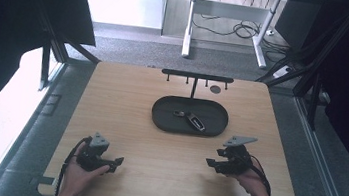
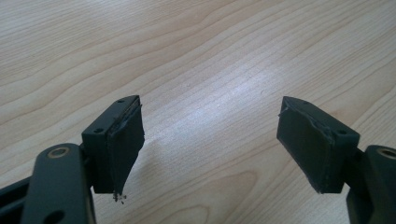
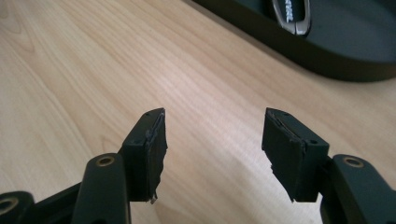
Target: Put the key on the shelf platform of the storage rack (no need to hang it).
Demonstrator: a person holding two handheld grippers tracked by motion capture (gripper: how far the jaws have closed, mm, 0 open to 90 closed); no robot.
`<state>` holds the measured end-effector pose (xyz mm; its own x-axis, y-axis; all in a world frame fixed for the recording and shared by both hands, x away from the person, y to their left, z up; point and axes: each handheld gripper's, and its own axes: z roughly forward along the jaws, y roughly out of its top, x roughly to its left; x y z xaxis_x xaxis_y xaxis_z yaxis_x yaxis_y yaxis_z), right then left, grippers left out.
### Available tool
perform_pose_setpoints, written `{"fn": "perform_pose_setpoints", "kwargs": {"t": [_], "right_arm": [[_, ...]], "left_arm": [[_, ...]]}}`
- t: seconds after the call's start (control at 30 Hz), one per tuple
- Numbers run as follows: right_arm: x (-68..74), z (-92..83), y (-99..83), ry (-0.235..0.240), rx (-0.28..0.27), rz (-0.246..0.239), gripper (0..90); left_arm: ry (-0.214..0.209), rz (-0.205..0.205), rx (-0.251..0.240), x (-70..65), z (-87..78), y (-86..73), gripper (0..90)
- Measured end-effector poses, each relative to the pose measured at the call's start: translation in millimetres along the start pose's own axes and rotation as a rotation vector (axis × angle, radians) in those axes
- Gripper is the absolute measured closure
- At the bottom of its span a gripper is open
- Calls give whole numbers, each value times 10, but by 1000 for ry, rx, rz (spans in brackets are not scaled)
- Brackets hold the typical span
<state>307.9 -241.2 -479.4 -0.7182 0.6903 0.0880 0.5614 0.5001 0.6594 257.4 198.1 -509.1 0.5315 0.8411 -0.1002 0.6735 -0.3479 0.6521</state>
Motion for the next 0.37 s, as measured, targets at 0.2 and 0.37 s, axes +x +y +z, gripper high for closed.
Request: {"fn": "perform_pose_setpoints", "kwargs": {"t": [0.2, 0.37], "right_arm": [[13, 7, -71, -6, 3, 11, 401], [37, 6, -64, -27, -11, 13, 397]], "left_arm": [[-1, 2, -4, -8, -6, 4, 232], [-2, 1, -6, -4, -13, 5, 232]]}}
